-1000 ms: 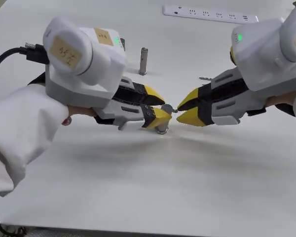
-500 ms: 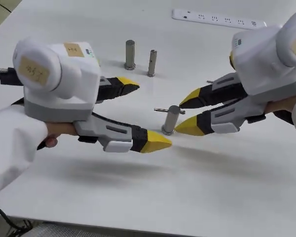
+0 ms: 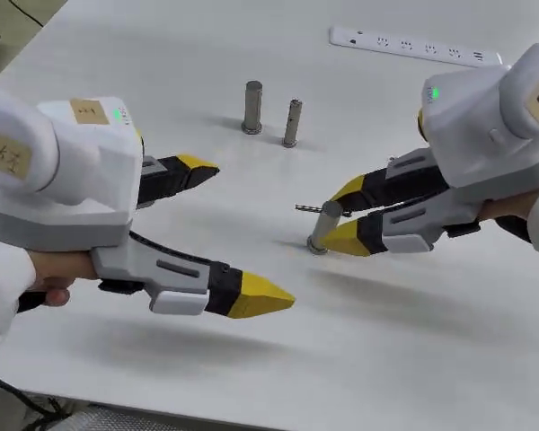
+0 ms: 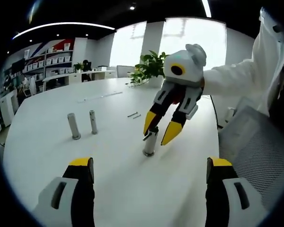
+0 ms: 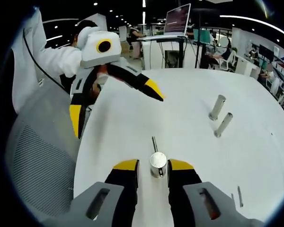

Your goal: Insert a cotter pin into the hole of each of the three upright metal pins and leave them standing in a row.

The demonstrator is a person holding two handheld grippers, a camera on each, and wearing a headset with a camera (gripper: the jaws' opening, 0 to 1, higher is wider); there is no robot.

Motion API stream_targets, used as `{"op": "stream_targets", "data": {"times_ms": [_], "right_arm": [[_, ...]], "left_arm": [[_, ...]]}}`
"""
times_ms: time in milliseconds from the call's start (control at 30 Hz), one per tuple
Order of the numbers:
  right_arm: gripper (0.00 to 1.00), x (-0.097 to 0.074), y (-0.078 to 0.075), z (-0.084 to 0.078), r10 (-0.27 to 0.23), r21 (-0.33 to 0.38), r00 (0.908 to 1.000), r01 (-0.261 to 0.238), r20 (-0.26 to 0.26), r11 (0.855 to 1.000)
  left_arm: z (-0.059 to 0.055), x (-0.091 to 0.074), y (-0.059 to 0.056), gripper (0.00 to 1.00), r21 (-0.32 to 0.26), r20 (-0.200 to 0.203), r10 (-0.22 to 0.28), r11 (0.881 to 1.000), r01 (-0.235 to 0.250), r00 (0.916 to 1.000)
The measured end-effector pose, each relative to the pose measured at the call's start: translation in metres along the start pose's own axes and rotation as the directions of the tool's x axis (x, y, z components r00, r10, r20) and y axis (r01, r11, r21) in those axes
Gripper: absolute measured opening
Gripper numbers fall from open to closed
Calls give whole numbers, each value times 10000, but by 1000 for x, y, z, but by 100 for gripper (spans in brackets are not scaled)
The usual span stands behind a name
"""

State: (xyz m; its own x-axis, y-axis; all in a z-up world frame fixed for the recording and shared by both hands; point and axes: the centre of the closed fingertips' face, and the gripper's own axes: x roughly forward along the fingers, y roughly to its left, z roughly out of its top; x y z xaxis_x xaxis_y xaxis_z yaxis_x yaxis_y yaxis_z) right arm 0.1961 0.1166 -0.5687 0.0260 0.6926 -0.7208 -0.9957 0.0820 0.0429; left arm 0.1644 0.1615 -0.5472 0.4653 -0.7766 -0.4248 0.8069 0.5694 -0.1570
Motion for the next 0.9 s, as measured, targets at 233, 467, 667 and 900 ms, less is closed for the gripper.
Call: {"op": "stream_targets", "data": {"times_ms": [233,467,667,900], "right_arm": [[17,5,1,-5,43,-141,9999,-45,-167,9999],[10,6,-3,-5,-84,-276,9999,81,-98,9996],[9,5,-2,-6,-38,-409,9999,32,-128,9992],[8,7,-10,-3,-642,-140,9979,641,-64,9978]], "left_arm": [[-10,-3,-13,99,24,-243,-264,9996,265,9994],[-15,-3,-22,99,-40,-382,-392,9992,391,9985],[-14,-2,-21,98,-113,-291,-311,9995,308,9991],[-15,-1,-19,98,-337,-314,-222,9992,211,9993]]}}
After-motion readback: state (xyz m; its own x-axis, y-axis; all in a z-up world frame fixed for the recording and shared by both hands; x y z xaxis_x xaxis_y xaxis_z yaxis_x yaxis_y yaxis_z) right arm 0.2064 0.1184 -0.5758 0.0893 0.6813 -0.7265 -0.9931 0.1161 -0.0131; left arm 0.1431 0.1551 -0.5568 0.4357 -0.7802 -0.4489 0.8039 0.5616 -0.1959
